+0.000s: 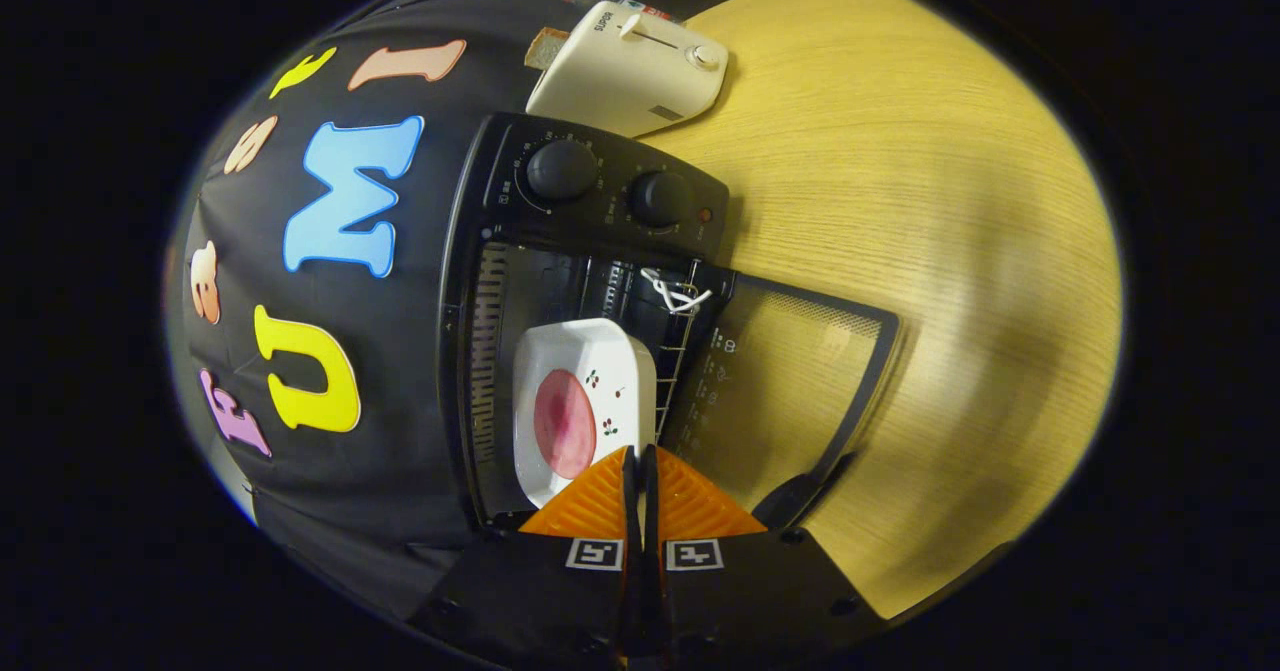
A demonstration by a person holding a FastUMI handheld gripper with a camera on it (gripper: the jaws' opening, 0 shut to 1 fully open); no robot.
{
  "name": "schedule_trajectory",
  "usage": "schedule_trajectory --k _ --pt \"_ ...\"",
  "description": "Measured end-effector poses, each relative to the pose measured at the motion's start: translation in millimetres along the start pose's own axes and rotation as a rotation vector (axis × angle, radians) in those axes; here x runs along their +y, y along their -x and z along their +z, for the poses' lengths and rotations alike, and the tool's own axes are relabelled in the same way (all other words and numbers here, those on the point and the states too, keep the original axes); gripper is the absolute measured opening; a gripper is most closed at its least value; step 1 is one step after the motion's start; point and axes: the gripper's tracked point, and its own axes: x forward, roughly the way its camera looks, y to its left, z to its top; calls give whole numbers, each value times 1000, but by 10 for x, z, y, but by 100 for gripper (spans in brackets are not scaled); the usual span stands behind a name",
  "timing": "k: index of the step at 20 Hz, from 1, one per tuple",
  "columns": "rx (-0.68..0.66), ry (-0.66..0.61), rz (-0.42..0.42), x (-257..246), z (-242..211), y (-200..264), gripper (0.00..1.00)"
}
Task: Open the toaster oven, put the food inside, and close the toaster oven door.
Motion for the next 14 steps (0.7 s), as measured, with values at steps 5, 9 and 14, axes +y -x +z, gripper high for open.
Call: schedule_trajectory --k 5,9,14 --pt "-29 -56 -14 80 32 -298 2" --pt "-51 -76 -24 134 85 -464 2" --pt "-84 -72 -25 217 119 -639 2"
